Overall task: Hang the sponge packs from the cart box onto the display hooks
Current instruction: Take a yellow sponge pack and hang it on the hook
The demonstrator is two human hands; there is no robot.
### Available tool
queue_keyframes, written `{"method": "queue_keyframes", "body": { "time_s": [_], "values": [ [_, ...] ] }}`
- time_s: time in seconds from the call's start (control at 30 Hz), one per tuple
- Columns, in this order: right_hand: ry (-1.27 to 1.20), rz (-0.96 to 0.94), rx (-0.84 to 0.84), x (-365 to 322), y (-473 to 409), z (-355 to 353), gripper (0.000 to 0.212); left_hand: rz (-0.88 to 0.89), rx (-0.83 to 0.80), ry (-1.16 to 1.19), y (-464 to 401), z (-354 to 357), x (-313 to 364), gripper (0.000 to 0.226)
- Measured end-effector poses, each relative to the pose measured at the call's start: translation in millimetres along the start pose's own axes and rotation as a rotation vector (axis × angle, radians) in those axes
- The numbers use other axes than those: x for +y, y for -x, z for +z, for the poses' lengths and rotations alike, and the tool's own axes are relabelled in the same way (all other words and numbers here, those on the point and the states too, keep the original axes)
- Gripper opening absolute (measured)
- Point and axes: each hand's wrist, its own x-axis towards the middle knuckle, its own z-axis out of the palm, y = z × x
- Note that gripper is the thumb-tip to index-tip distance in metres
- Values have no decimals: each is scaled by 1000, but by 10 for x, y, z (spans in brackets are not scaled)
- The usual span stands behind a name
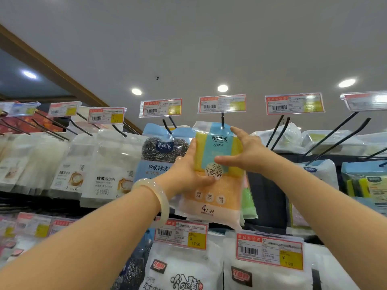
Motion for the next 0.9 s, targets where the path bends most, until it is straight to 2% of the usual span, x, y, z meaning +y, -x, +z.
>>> {"method": "queue_keyframes", "body": {
  "time_s": [0.1, 0.2, 0.33, 0.57, 0.63, 0.77, 0.9],
  "values": [
    [152, 7, 39, 81, 85, 147, 113, 1, 78, -175, 52, 65, -43, 112],
    [243, -3, 61, 148, 139, 251, 117, -28, 85, -285, 100, 102, -72, 113],
    [217, 10, 38, 157, 183, 286, 114, -39, 49, -301, 152, 105, -72, 115],
    [372, -64, 229, -98, 485, 314, 106, 3, 126, -264, 434, -26, -110, 97],
    [354, -128, 180, -260, 635, 400, 102, 22, 170, -351, 606, -106, -162, 97],
    [303, -264, -64, -718, 985, 736, 94, 38, 208, -711, 1052, -334, -412, 92],
    [224, -385, -271, -1175, 1344, 1403, 86, -110, 166, -887, 1725, -716, -921, 92]
  ]
}}
